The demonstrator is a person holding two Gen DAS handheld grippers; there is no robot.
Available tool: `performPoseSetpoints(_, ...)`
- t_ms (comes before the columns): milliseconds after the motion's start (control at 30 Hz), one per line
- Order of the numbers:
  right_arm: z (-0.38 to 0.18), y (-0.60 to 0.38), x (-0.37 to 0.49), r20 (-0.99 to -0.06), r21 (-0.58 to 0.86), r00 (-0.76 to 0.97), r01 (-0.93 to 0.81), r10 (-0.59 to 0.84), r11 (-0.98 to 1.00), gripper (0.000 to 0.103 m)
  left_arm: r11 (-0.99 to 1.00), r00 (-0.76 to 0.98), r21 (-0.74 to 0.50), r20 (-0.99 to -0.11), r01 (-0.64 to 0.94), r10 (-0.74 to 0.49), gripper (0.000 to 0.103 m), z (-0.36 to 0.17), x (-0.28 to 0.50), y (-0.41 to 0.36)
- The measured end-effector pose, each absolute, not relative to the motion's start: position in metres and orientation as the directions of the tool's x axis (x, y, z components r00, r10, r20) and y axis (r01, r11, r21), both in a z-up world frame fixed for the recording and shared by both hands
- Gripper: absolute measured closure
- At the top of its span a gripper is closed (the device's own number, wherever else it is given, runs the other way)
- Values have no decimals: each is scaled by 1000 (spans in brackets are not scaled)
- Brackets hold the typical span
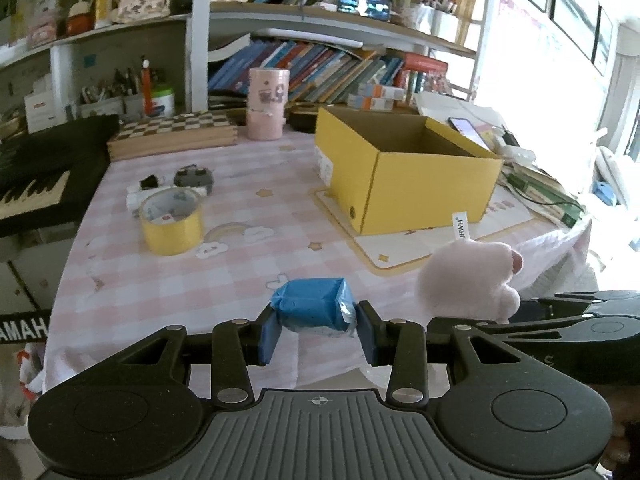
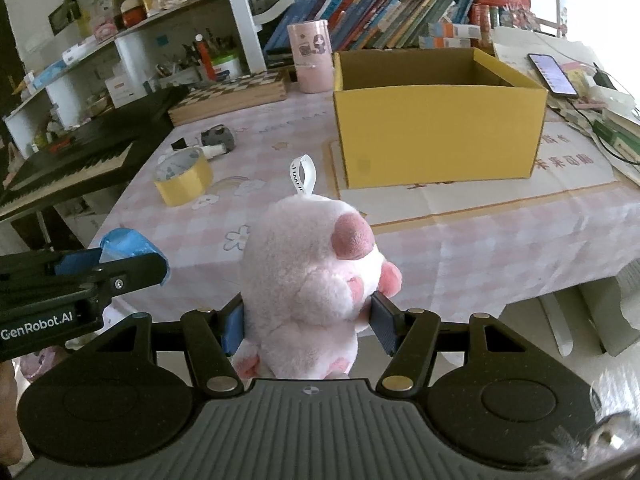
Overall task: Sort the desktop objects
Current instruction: 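Lift and carry the blue item and pink pig toward the yellow box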
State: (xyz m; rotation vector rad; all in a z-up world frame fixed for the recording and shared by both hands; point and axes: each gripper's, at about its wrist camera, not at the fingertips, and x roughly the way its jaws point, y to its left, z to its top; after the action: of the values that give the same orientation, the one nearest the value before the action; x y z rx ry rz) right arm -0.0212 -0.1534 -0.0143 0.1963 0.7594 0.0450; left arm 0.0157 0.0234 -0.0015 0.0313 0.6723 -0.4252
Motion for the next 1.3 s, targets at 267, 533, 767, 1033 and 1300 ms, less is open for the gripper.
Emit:
performPoseSetpoints(267, -15, -166, -29, -683, 204, 724, 63, 96, 977, 43, 894, 686, -93, -608, 438, -399, 64, 0, 12, 8)
performPoseSetpoints(533, -14, -173, -35, -684, 203, 725, 86, 79, 975, 43, 878, 670, -95, -609, 469, -424, 64, 0, 12, -4)
performPoseSetpoints(767, -15, -181, -41, -690, 199, 721, 108, 62, 974, 43, 863, 657, -103, -606, 494, -449, 64, -1, 12, -14)
performPoseSetpoints(1033, -15, -193, -50, -692, 196, 722, 160, 20, 967, 43, 828, 628, -95, -605, 553, -490, 64, -2, 10, -30)
performPoseSetpoints(1300, -15, -196, -54, -691, 193, 723, 183, 1, 964, 43, 811, 617, -97, -599, 576, -510, 64, -1, 11, -35)
